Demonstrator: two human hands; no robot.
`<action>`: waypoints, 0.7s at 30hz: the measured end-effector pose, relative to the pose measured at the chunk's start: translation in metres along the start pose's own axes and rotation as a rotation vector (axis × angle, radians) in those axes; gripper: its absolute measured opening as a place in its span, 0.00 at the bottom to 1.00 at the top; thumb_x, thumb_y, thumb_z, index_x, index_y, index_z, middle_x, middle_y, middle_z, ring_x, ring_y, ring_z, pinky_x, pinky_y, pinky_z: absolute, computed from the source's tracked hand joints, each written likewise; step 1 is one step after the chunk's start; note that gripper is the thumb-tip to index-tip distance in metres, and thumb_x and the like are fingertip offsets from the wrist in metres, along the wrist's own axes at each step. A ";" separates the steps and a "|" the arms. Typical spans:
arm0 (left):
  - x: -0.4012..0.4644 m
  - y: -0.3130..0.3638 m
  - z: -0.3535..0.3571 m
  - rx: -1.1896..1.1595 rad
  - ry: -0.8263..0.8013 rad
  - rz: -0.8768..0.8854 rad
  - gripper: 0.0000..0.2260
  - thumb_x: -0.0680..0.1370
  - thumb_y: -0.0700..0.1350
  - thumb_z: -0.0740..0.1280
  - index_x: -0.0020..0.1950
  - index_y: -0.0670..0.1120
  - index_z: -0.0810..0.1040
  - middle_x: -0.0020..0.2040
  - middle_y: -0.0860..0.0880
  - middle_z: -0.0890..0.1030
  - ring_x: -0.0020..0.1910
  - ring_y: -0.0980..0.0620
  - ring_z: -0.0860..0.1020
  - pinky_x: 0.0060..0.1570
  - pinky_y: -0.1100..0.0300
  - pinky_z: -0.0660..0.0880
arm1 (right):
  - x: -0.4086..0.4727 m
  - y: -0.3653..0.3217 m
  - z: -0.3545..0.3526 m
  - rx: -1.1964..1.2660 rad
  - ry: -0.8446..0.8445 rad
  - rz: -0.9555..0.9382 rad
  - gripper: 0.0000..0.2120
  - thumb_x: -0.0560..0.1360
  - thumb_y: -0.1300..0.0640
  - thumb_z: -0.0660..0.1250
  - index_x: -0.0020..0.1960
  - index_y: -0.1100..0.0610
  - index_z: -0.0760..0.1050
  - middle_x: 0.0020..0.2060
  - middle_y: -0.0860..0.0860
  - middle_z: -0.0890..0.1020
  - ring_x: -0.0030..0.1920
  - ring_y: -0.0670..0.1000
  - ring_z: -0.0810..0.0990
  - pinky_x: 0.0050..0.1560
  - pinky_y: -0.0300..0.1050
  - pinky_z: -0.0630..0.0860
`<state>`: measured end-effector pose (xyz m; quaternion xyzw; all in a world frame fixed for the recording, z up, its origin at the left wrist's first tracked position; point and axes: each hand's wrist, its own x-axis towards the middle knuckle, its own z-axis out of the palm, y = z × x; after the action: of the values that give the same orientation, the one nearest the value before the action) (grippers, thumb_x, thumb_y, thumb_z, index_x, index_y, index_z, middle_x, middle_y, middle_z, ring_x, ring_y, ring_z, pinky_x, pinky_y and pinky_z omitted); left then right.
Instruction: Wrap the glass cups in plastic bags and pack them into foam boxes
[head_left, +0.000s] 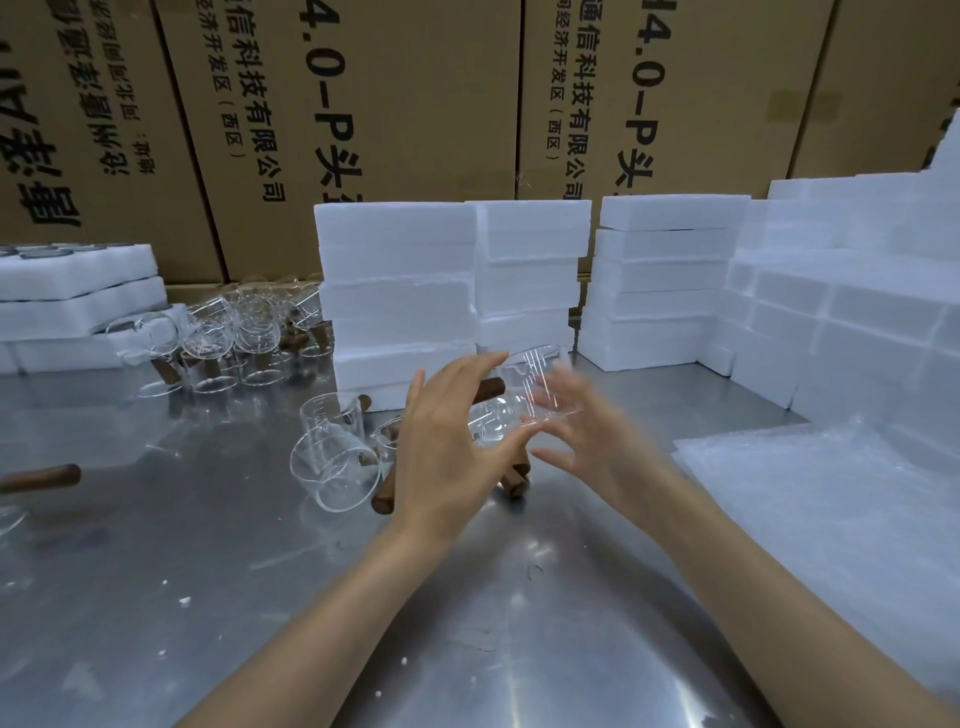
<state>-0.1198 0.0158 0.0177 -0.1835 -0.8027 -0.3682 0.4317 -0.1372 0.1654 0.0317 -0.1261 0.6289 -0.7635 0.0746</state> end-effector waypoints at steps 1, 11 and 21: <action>-0.001 -0.001 0.000 0.042 0.005 0.013 0.26 0.69 0.51 0.76 0.65 0.50 0.75 0.61 0.54 0.78 0.64 0.54 0.74 0.74 0.48 0.54 | -0.001 0.002 0.003 -0.131 0.058 -0.039 0.27 0.63 0.36 0.70 0.59 0.45 0.70 0.55 0.39 0.77 0.51 0.38 0.81 0.52 0.43 0.76; -0.003 -0.002 0.002 0.019 -0.035 0.019 0.47 0.66 0.63 0.72 0.77 0.47 0.55 0.75 0.52 0.63 0.75 0.57 0.58 0.72 0.66 0.36 | 0.001 0.000 0.003 0.085 0.127 0.035 0.23 0.76 0.45 0.58 0.62 0.60 0.74 0.48 0.54 0.83 0.50 0.51 0.82 0.53 0.45 0.77; -0.001 -0.006 0.004 0.067 0.048 0.018 0.28 0.70 0.50 0.76 0.68 0.53 0.72 0.59 0.56 0.75 0.61 0.61 0.70 0.73 0.56 0.42 | 0.002 0.000 0.002 0.021 -0.014 0.129 0.26 0.70 0.38 0.62 0.61 0.53 0.75 0.58 0.51 0.80 0.59 0.49 0.78 0.63 0.56 0.71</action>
<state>-0.1253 0.0145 0.0128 -0.1673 -0.8024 -0.3416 0.4598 -0.1383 0.1634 0.0317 -0.0899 0.6273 -0.7627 0.1296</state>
